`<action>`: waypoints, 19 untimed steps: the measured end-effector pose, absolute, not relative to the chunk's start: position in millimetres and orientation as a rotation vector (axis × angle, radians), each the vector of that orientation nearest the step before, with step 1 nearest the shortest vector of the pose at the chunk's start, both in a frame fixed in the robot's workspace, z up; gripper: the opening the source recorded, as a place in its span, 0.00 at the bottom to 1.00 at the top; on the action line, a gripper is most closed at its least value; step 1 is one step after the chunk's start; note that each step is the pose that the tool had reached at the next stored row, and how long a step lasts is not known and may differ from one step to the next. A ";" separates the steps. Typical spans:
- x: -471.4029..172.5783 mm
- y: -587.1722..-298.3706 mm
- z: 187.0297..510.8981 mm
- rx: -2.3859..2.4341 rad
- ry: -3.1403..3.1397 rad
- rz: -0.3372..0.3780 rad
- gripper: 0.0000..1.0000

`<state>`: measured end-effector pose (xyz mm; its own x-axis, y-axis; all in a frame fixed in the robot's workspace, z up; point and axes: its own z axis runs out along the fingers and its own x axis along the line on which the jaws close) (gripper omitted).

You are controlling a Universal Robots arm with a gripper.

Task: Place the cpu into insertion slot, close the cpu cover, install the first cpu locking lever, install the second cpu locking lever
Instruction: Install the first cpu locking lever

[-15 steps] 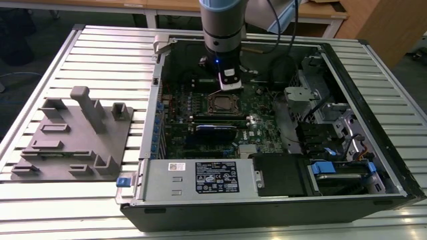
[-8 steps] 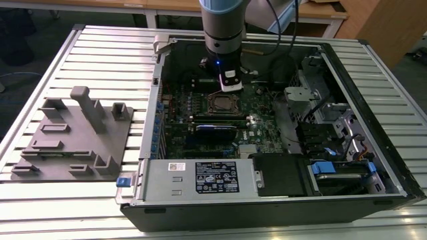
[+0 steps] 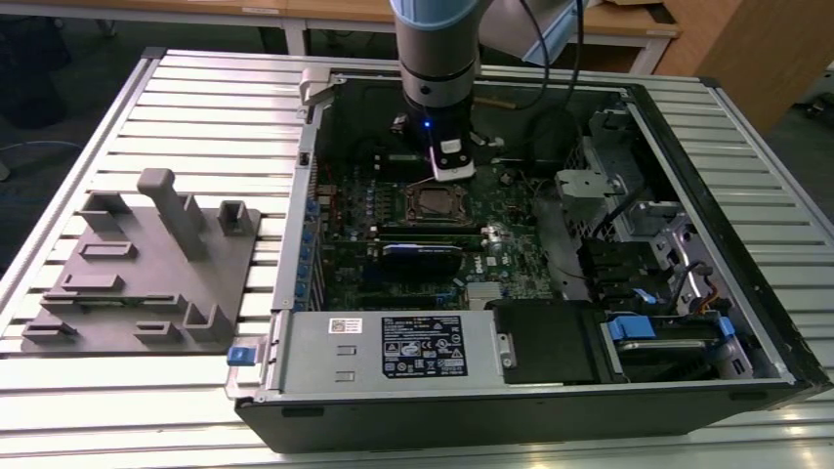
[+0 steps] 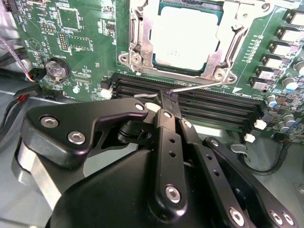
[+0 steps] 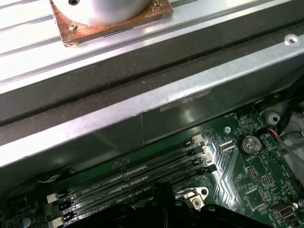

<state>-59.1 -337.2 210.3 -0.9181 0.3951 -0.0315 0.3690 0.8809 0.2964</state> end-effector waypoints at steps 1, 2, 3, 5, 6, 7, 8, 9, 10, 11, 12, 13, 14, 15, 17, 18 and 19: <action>-58.9 -337.2 209.9 0.602 2.958 0.439 0.11; -58.7 -337.2 209.4 0.602 2.958 0.439 0.11; -58.5 -337.2 209.0 0.603 2.958 0.438 0.11; -58.3 -337.2 208.0 0.604 2.958 0.438 0.11; -58.1 -337.2 207.5 0.605 2.958 0.438 0.11; -58.1 -337.2 207.2 0.605 2.957 0.438 0.11; -58.1 -337.2 207.1 0.605 2.957 0.438 0.11; -58.1 -337.3 207.1 0.605 2.958 0.438 0.11; -58.1 -337.2 207.0 0.605 2.957 0.438 0.11; -58.0 -337.2 206.9 0.605 2.957 0.438 0.11; -58.0 -337.2 206.9 0.605 2.957 0.438 0.11; -58.0 -337.2 206.5 0.605 2.957 0.439 0.11; -58.0 -337.1 205.7 0.605 2.957 0.439 0.11; -58.0 -337.2 205.0 0.605 2.957 0.439 0.11; -58.1 -337.2 204.7 0.605 2.957 0.438 0.11; -58.0 -337.2 204.6 0.605 2.957 0.438 0.11; -58.0 -337.0 204.5 0.605 2.957 0.438 0.11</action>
<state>-58.0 -337.0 204.5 -0.9172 0.3971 -0.0315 0.3709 0.8802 0.2961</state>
